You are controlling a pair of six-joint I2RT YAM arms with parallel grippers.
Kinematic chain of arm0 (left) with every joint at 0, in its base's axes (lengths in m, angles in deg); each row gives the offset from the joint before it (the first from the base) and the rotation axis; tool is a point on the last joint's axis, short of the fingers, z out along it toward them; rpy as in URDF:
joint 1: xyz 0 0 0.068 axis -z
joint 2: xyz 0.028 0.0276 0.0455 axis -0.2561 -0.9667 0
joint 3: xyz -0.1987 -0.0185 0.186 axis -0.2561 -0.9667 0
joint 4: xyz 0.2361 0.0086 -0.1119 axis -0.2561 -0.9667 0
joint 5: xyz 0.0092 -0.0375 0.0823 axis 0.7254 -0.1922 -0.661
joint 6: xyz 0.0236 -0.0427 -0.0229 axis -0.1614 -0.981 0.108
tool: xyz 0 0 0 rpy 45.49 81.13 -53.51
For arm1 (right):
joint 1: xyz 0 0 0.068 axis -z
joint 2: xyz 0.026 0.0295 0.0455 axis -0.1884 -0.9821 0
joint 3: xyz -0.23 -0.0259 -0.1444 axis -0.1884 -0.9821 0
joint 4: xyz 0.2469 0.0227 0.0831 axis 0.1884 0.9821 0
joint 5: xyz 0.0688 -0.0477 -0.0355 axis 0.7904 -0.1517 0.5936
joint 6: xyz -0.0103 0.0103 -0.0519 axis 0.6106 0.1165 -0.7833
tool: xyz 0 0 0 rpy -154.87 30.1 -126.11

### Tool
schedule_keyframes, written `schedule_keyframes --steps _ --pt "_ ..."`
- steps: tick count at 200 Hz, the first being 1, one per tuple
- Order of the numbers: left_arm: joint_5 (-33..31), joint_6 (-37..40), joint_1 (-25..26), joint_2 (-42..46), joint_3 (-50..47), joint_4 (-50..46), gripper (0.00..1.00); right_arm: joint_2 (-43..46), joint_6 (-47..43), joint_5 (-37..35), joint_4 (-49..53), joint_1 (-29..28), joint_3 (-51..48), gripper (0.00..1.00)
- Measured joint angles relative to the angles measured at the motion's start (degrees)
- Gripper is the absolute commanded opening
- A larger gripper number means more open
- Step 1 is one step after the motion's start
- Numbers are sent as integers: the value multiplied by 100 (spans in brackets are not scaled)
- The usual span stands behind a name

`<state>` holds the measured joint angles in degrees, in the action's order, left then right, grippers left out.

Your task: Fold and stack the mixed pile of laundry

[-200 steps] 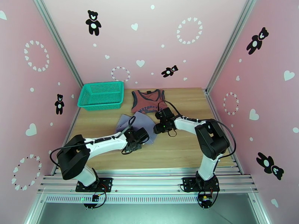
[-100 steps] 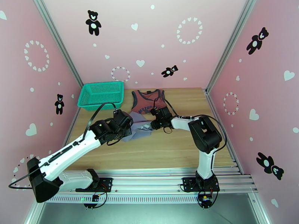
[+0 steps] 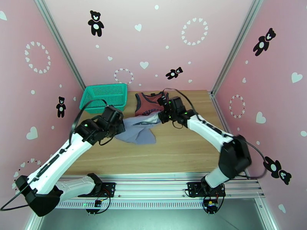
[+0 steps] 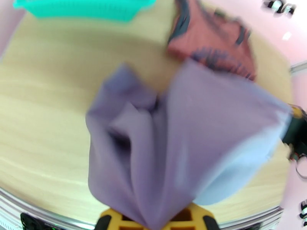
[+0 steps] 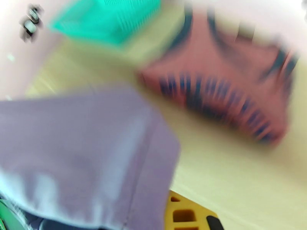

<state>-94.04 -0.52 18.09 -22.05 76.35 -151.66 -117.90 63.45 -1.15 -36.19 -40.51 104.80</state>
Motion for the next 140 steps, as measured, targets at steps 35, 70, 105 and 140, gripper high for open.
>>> schedule_keyframes --steps 35,70,105,140 --pt "302 509 -428 -149 1447 -153 0 905 -92 -125 933 -192 1027 0" --pt "557 909 -697 -643 2931 -424 0 1047 118 -33 1797 -503 1661 0" --pt "660 1163 -848 -1108 4133 -796 0 1047 745 177 2190 -1051 1823 0" --pt "702 1392 -876 -1329 5027 -1246 0 1043 1696 238 2105 -1886 1836 0"
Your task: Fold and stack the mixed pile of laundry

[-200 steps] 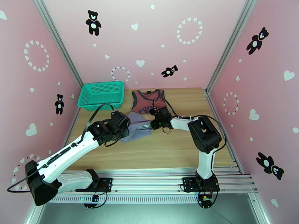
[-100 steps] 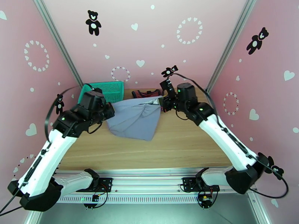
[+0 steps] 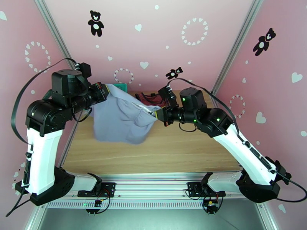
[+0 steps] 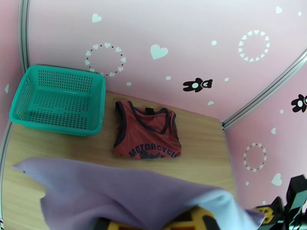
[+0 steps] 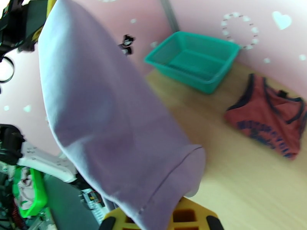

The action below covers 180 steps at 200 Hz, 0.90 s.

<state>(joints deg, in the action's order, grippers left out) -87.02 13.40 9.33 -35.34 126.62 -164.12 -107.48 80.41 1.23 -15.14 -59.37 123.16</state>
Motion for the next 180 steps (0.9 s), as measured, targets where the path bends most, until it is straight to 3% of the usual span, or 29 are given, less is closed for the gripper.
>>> schedule_keyframes --steps 65,105,141,172,180 --pt "-20 505 -4 -251 715 -1147 0 44 2367 -7 -1338 -767 -1185 0" --pt "544 588 -9 -881 -22 -820 0 758 3211 -903 -1381 -721 -2129 0" --pt "1285 588 184 -2328 -284 -186 0 1727 3587 -1961 -1069 87 -3220 0" --pt "1786 592 820 -4044 588 28 0 1847 3683 -2297 -929 1226 -4494 0" --pt "1893 590 997 -4450 883 59 0 1794 3665 -2387 -896 1440 -4850 11"
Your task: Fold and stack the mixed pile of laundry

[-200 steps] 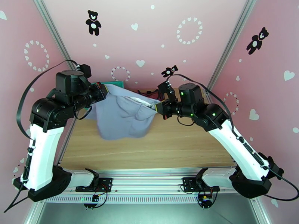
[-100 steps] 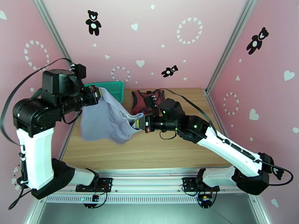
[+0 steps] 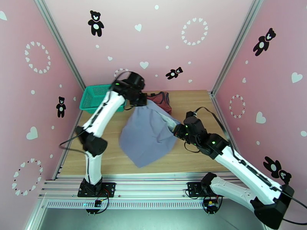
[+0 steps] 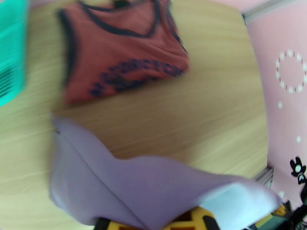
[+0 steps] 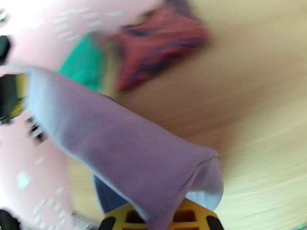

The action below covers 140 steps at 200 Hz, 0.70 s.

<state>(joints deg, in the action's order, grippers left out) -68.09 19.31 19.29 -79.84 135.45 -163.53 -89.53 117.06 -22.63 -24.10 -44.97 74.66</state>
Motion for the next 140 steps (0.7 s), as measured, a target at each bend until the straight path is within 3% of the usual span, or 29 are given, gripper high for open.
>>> schedule_keyframes --steps 30,58,102,140 --pt "505 -61 584 -1287 927 118 0 -98 -420 -407 155 363 -802 54" --pt "809 -181 745 -1578 938 203 0 81 -1698 -691 57 391 -835 89" --pt "1134 -358 533 -1067 474 332 0 1119 -4131 -131 -728 411 -817 92" --pt "1801 -721 245 -243 -57 476 0 739 -5556 787 -1775 415 -822 84"
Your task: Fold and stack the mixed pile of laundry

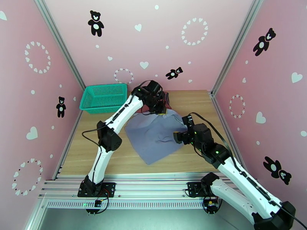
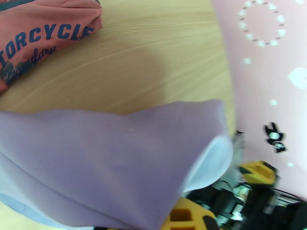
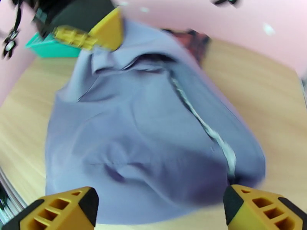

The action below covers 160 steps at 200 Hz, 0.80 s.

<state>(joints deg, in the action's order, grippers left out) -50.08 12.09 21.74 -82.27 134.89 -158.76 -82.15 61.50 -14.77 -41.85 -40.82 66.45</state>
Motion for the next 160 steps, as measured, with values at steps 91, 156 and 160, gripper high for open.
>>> schedule_keyframes --steps 91,156,160 --pt "837 -387 -254 697 -354 149 0 -754 -2035 603 -1451 -2 146 84" --pt "997 -452 -254 831 -870 157 0 -1403 -2826 848 -1836 72 791 84" --pt "997 -466 -254 857 -898 164 0 -1445 -2855 870 -1845 74 850 84"
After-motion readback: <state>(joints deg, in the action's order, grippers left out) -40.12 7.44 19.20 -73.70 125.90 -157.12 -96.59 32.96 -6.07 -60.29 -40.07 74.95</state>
